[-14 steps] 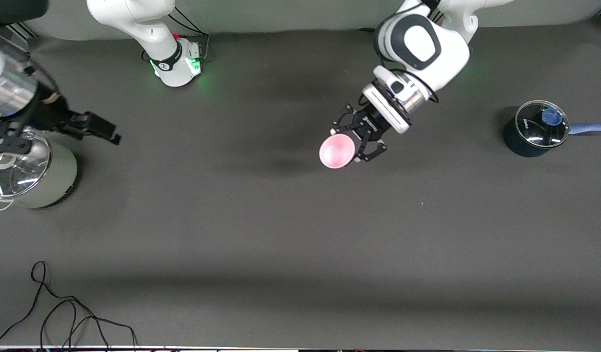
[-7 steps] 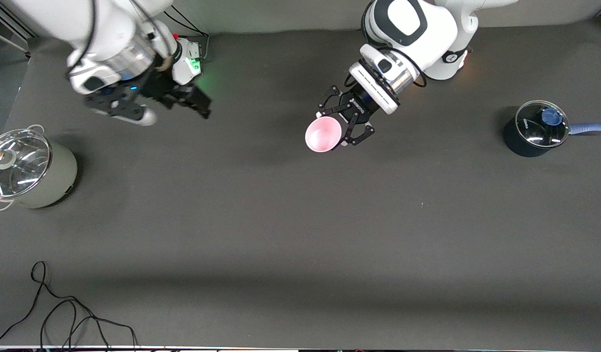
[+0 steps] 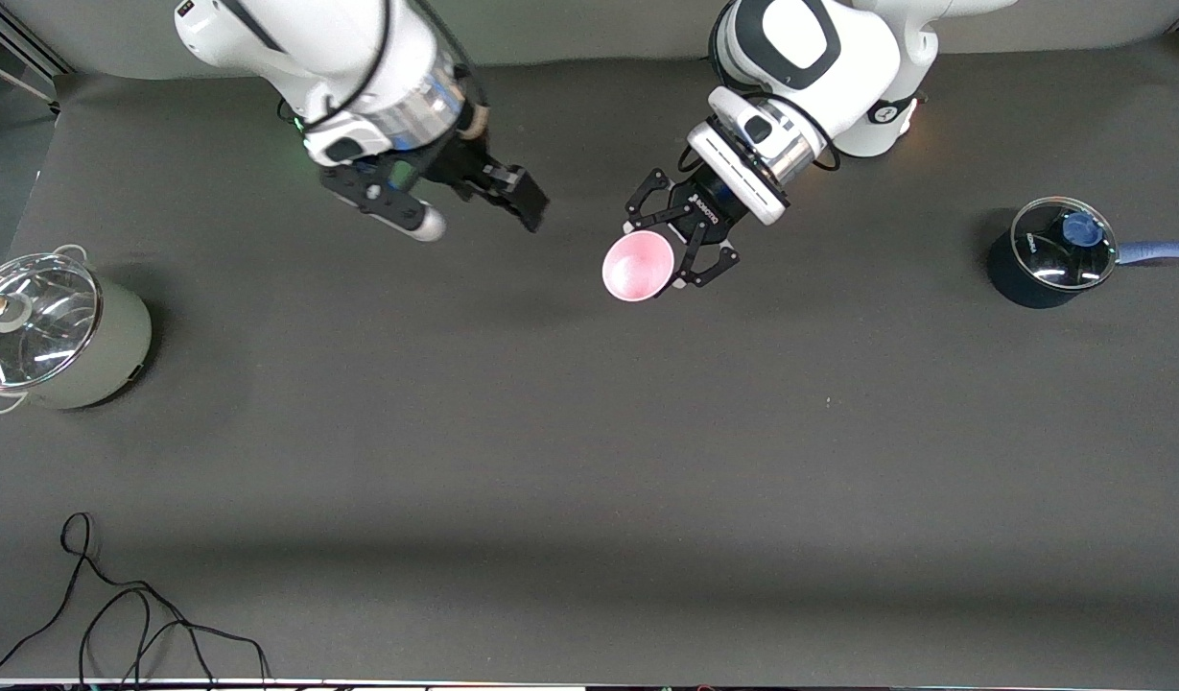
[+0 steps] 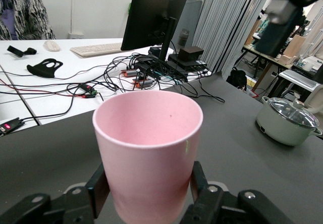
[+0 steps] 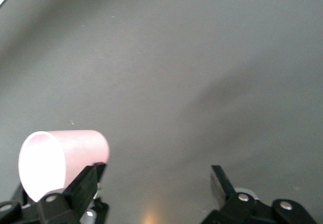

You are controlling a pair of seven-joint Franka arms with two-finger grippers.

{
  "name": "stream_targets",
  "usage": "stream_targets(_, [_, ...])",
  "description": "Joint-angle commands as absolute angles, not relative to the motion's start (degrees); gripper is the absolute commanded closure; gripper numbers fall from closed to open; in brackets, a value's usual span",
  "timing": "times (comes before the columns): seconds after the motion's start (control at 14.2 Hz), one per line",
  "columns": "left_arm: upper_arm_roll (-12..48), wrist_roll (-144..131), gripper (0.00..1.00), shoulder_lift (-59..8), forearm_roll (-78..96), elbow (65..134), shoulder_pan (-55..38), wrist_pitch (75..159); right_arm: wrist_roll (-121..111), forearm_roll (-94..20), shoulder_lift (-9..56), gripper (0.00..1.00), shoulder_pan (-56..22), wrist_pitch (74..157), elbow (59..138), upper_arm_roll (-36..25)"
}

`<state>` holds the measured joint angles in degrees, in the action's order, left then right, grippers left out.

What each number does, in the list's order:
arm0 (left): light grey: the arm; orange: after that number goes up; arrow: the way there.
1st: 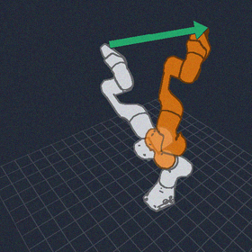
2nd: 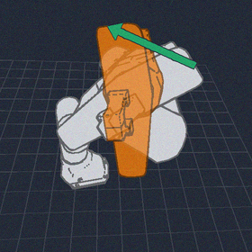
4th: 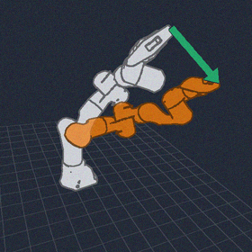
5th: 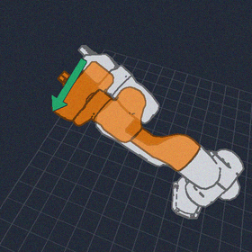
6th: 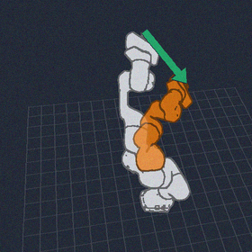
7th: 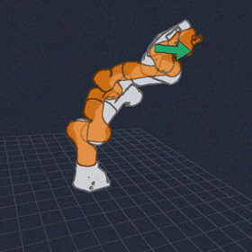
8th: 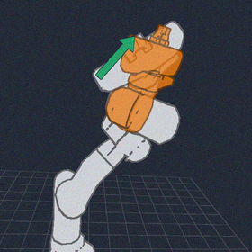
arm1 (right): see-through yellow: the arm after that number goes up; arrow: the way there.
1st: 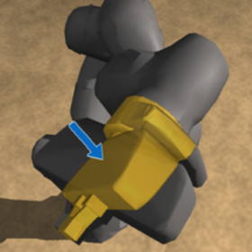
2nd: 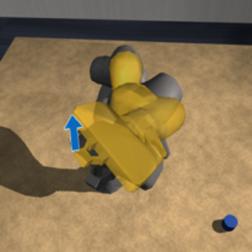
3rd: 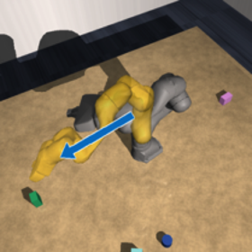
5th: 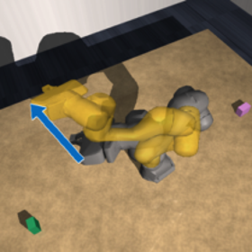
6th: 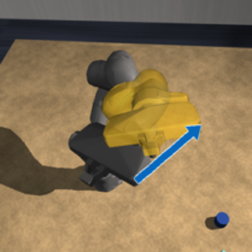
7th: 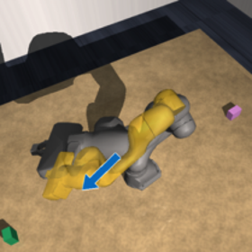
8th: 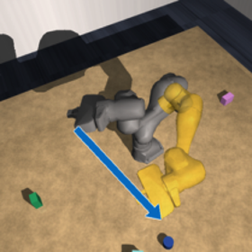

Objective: Transfer pink cup from left to right arm
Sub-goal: 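Close the right gripper on the pink cup's rim beside the left gripper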

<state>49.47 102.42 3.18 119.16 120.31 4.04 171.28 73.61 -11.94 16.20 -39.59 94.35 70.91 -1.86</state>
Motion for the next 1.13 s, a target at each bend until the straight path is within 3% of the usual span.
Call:
stream_targets(0.0, [49.22,102.30,0.87,3.43,119.71,119.45,2.99,173.49,78.73,-11.09,20.39,0.00,-40.95,97.28,65.57,-2.72])
stream_targets(0.49, [49.22,102.30,0.87,2.73,119.36,118.74,2.55,174.29,85.68,-7.56,23.73,0.01,-44.64,105.89,65.39,-2.72])
stream_targets(0.92, [49.22,102.30,0.87,2.55,119.36,118.30,2.55,175.34,86.22,-6.24,26.89,0.01,-47.11,107.05,65.48,-2.72])
stream_targets(0.99, [49.31,102.30,0.87,2.37,119.36,118.21,2.46,175.52,86.31,-6.24,26.98,0.05,-47.11,107.05,65.57,-2.72])
stream_targets(1.06, [49.22,102.30,0.86,2.29,119.36,118.21,2.46,175.52,86.92,-6.24,26.98,0.34,-47.11,107.05,65.57,-2.72])
